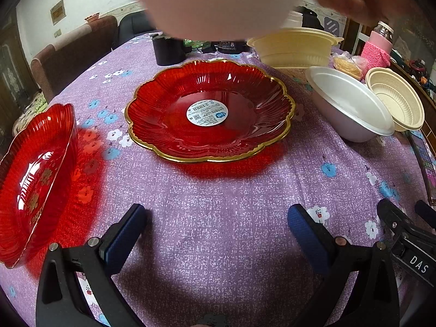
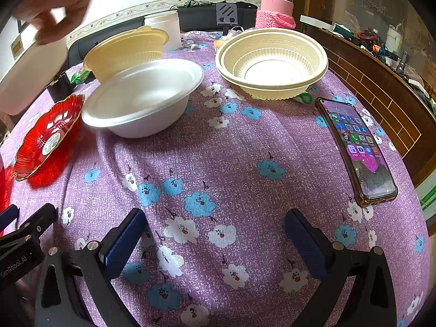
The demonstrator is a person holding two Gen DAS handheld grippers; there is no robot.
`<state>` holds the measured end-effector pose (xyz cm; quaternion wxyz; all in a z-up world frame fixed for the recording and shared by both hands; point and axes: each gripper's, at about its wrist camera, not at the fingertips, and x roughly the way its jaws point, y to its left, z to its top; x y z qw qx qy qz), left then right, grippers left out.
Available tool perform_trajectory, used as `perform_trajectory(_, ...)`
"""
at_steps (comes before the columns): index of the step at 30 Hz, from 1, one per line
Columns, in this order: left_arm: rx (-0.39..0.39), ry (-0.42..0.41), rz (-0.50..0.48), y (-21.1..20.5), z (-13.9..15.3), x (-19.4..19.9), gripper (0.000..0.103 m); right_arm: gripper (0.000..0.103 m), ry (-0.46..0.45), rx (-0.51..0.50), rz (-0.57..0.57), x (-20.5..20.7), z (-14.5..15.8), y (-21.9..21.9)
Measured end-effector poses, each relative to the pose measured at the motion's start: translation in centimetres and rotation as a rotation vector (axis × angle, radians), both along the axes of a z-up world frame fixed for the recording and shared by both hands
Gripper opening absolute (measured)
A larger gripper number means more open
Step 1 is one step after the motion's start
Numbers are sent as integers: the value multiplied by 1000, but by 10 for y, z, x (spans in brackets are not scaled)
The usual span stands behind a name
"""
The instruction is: Organize plates and bowls
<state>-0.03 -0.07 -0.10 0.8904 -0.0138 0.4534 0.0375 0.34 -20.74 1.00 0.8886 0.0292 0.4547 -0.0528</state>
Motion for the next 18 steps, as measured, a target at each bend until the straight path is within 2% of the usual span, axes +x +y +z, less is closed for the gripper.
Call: perform_trajectory(18, -2, -1, 0, -1, -2, 4, 103, 102, 0, 0, 0, 0, 0, 0)
